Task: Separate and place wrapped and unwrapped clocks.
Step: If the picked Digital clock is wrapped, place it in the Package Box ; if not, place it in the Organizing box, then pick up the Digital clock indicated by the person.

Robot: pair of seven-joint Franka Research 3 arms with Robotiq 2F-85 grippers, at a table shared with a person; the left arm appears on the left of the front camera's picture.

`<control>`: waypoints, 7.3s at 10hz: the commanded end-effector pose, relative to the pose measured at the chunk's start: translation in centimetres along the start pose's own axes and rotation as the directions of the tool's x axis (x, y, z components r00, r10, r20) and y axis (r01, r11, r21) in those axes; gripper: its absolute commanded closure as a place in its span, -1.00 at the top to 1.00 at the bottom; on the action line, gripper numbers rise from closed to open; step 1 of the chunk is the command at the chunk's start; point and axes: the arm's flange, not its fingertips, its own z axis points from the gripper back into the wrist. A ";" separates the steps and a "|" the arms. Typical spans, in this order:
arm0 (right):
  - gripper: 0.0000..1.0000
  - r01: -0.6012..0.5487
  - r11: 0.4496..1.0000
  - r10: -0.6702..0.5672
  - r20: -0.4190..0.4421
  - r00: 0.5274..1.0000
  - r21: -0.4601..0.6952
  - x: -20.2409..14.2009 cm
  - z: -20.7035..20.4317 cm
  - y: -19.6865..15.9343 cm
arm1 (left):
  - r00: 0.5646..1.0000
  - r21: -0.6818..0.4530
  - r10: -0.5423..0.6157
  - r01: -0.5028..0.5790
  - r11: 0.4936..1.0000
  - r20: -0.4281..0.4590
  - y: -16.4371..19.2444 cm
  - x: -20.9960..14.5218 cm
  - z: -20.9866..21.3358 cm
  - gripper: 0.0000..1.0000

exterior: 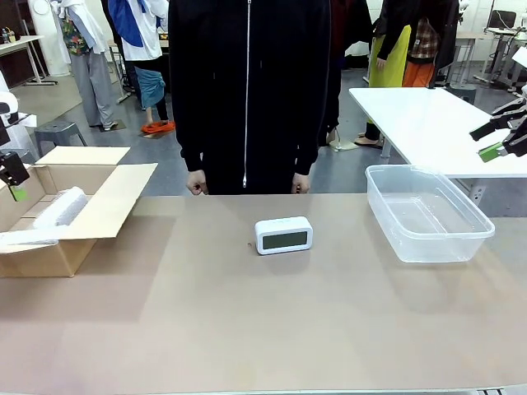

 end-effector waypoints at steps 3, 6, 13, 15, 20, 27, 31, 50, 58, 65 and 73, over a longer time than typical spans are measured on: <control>1.00 -0.004 1.000 0.004 0.010 1.000 0.003 0.0 -0.1 0.0 | 1.000 0.001 0.000 0.000 1.000 0.003 0.0 -0.1 0.1 1.00; 1.00 -0.004 1.000 0.004 0.010 1.000 0.003 0.0 -0.1 0.0 | 1.000 0.001 0.000 0.000 1.000 0.003 0.0 -0.1 0.1 1.00; 1.00 -0.004 1.000 0.004 0.010 1.000 0.003 0.0 -0.1 0.0 | 1.000 0.001 0.000 0.000 1.000 0.003 0.0 -0.1 0.1 1.00; 1.00 -0.004 1.000 0.004 0.010 1.000 0.003 0.0 -0.1 0.0 | 1.000 0.001 0.000 0.000 1.000 0.003 0.0 -0.1 0.1 1.00; 1.00 -0.004 1.000 0.004 0.010 1.000 0.003 0.0 -0.1 0.0 | 1.000 0.001 0.000 0.000 1.000 0.003 0.0 -0.1 0.1 1.00; 1.00 -0.004 1.000 0.004 0.010 1.000 0.003 0.0 -0.1 0.0 | 0.920 -0.073 -0.343 0.361 0.930 0.188 0.8 -1.8 2.5 1.00; 1.00 -0.004 1.000 0.004 0.010 1.000 0.003 0.0 -0.1 0.0 | 0.725 0.003 -0.619 0.649 0.761 0.301 5.0 -2.1 1.7 1.00; 1.00 -0.004 1.000 0.004 0.010 1.000 0.003 0.0 -0.1 0.0 | 0.258 -0.045 -0.759 0.956 0.289 0.597 12.0 2.0 0.0 1.00; 1.00 -0.004 1.000 0.004 0.010 1.000 0.003 0.0 -0.1 0.0 | 0.279 -0.063 -0.779 0.953 0.296 0.562 11.8 1.8 -0.1 1.00; 1.00 -0.004 1.000 0.004 0.010 1.000 0.003 0.0 -0.1 0.0 | 0.279 -0.063 -0.779 0.953 0.296 0.562 11.8 1.8 -0.1 1.00; 1.00 -0.004 1.000 0.004 0.010 1.000 0.003 0.0 -0.1 0.0 | 0.279 -0.063 -0.779 0.953 0.296 0.562 11.8 1.8 -0.1 1.00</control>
